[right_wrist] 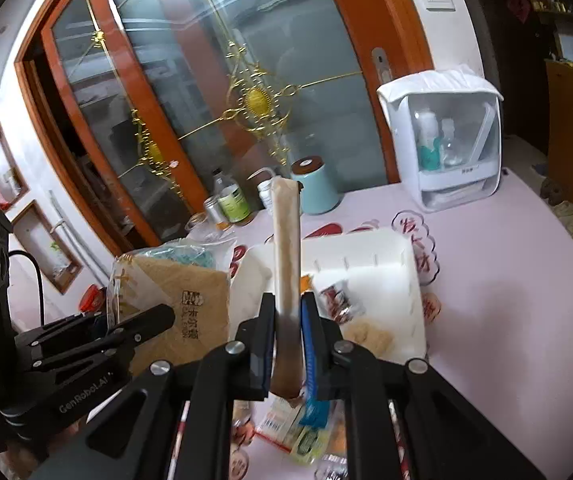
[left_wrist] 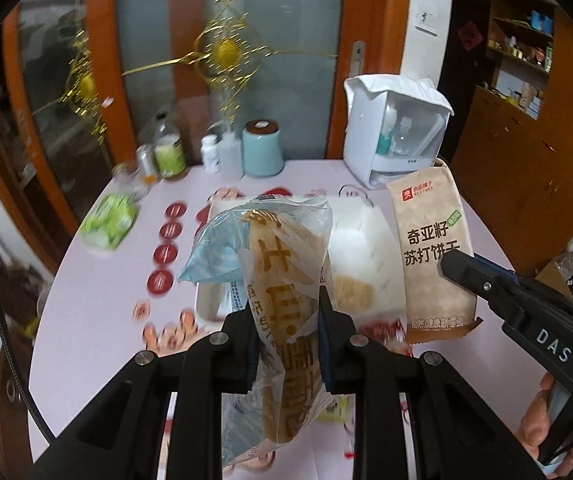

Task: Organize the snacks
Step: 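Carry both packs over the white tray and open both grippers to drop them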

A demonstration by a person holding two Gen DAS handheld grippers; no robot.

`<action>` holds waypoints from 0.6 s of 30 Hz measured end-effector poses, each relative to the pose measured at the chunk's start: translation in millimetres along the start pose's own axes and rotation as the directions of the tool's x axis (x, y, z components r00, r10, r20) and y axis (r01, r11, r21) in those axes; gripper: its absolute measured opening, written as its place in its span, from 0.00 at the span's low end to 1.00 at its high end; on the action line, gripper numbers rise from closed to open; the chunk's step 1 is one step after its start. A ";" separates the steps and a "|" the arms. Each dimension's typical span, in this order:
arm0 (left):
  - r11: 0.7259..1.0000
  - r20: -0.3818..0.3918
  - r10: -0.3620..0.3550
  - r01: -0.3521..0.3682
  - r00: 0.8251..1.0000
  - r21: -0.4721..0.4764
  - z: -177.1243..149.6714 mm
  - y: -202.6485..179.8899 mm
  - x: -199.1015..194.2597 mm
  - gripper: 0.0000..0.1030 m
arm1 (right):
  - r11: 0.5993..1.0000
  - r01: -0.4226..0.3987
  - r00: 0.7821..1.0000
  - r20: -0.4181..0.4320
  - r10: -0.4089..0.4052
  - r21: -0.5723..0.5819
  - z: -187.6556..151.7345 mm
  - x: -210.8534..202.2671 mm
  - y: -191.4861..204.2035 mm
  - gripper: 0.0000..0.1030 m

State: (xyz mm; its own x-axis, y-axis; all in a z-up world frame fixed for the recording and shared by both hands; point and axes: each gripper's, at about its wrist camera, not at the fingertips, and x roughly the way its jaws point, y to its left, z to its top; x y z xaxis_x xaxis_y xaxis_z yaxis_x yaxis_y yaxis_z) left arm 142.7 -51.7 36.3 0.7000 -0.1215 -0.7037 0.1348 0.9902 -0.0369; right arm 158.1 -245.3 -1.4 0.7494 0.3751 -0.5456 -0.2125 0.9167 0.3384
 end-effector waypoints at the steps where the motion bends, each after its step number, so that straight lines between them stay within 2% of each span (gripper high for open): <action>1: 1.000 0.005 -0.006 0.006 1.000 0.015 9.6 -1.6 7.1 0.21 | 1.000 0.013 1.000 0.002 -0.013 0.000 5.8 6.7 -1.5 0.12; 9: 0.997 -0.017 -0.027 0.029 0.999 0.070 54.5 -4.5 75.7 0.21 | 0.995 0.093 0.995 -0.036 -0.092 0.032 29.3 69.2 -16.3 0.12; 13: 0.997 -0.049 -0.024 0.028 0.998 0.076 63.2 -0.6 112.7 0.21 | 0.991 0.128 0.989 -0.077 -0.125 0.035 31.8 101.5 -23.5 0.13; 18: 0.996 -0.092 -0.008 0.016 0.996 0.084 60.4 6.0 148.9 0.23 | 0.985 0.170 0.971 -0.177 -0.161 0.034 23.5 139.6 -30.4 0.13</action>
State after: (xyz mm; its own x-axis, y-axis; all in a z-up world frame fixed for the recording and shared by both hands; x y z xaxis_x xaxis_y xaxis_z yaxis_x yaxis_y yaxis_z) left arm 290.1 -68.0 -25.8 0.6313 -0.1225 -0.7658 0.2042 0.9789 0.0116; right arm 283.9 -224.0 -69.9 0.6509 0.2407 -0.7200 -0.0606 0.9618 0.2668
